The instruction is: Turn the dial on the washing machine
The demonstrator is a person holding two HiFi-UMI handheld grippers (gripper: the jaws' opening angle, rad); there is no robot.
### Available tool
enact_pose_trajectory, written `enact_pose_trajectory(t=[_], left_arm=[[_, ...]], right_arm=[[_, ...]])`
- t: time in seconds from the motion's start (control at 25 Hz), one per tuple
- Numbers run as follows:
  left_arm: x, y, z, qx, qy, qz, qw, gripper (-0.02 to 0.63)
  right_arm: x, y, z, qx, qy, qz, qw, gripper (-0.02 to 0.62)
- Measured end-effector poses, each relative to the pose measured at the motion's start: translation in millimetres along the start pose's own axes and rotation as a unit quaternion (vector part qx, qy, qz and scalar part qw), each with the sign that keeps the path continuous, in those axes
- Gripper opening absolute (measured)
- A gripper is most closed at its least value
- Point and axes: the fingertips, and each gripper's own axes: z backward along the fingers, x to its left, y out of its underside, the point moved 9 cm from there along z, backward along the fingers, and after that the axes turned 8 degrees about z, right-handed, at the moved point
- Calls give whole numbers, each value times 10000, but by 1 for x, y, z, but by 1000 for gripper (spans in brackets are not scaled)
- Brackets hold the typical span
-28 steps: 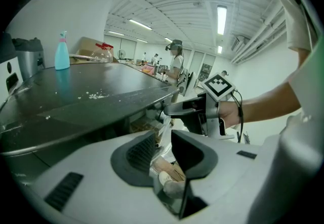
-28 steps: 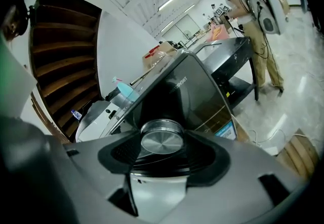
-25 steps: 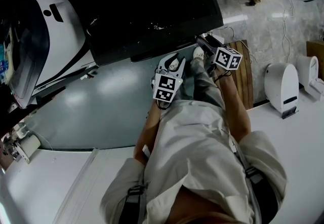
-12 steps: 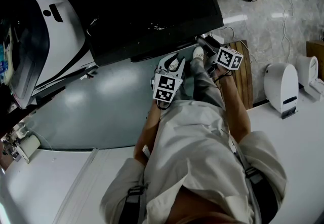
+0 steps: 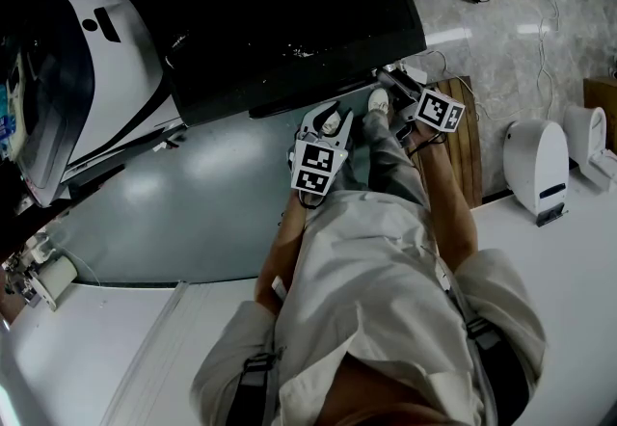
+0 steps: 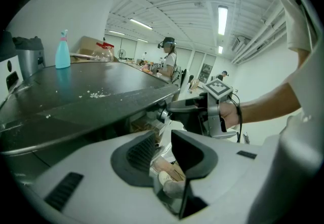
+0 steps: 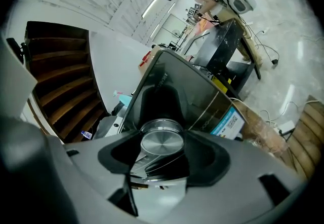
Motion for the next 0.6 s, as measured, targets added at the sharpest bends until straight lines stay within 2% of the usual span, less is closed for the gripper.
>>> enact_pose_trajectory(t=[0.6], left_arm=[[2,1,-1,21,0,14,10000,106]], right_arm=[[-9,5,-1,-204,-405,-723,9964,267]])
